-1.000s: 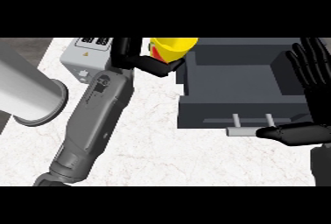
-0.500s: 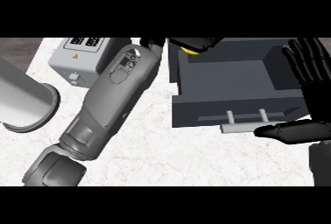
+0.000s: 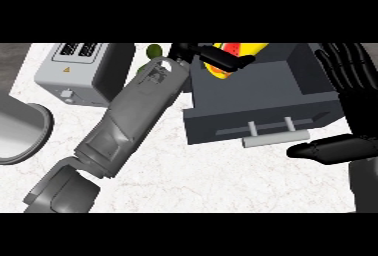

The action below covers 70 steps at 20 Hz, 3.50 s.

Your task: Pick up the cup, place it into the drawer and close the drawer

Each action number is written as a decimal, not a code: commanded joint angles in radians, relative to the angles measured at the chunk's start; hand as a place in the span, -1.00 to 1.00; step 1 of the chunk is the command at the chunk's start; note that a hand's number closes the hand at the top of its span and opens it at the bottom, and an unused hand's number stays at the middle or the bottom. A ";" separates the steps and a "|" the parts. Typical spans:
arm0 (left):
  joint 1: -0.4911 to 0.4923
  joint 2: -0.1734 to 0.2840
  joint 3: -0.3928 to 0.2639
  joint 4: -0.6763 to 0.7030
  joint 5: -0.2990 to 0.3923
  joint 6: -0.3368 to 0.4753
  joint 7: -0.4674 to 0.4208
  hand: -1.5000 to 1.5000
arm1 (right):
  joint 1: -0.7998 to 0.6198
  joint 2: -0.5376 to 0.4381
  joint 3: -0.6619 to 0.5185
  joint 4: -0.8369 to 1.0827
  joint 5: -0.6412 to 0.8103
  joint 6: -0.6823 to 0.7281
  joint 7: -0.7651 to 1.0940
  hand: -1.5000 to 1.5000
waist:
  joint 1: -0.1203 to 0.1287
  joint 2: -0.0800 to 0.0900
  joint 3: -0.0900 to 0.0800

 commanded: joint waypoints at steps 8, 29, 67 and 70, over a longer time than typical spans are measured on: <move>0.052 0.000 -0.119 0.006 0.112 -0.031 -0.035 -1.00 | -0.068 0.021 0.054 0.046 -0.006 0.032 -0.019 -1.00 | -0.075 0.019 -0.001; 0.094 0.000 -0.018 -0.024 0.386 -0.009 -0.310 -1.00 | -0.010 -0.210 0.326 -0.006 0.179 0.391 0.081 -1.00 | 0.045 -0.011 -0.001; 0.480 0.181 -0.023 -0.385 0.416 -0.253 -0.293 -1.00 | -0.628 -0.209 0.127 1.308 0.525 -0.034 -0.424 1.00 | 0.322 0.010 0.002; 0.482 0.197 -0.030 -0.391 0.417 -0.287 -0.276 -1.00 | -0.631 -0.234 0.114 1.297 0.505 -0.005 -0.416 1.00 | 0.327 0.018 0.001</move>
